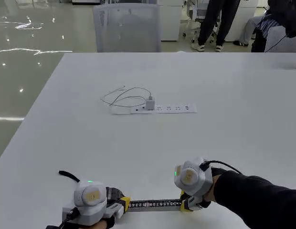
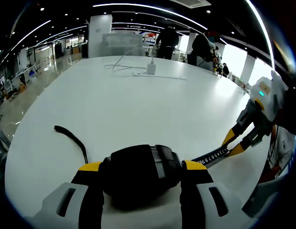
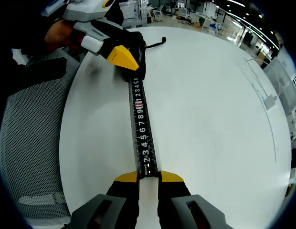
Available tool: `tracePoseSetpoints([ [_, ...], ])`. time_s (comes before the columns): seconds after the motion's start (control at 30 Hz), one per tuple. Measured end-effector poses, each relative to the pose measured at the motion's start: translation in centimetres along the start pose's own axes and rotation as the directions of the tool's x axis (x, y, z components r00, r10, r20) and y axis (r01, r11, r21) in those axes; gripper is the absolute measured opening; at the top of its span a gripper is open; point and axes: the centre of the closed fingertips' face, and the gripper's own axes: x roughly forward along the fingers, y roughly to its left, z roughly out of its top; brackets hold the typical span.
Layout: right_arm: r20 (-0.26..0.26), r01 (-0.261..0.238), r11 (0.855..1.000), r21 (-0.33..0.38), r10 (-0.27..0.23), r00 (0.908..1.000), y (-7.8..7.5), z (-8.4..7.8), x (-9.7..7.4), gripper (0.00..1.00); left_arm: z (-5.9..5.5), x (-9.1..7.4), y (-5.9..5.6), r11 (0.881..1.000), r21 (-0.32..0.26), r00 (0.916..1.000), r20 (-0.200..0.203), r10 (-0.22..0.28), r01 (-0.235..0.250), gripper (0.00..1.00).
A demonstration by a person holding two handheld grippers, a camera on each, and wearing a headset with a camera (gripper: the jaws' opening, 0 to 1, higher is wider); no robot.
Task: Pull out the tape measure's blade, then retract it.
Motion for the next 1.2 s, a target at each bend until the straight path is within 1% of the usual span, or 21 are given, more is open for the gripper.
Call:
tracePoseSetpoints([
  [1.2,0.014,0.005,1.0,-0.007,-0.004,0.9999,0.2,1.7,0.7,0.1,0.0,0.0,0.0,1.0,-0.004,1.0,-0.004,0.0,0.0,0.6],
])
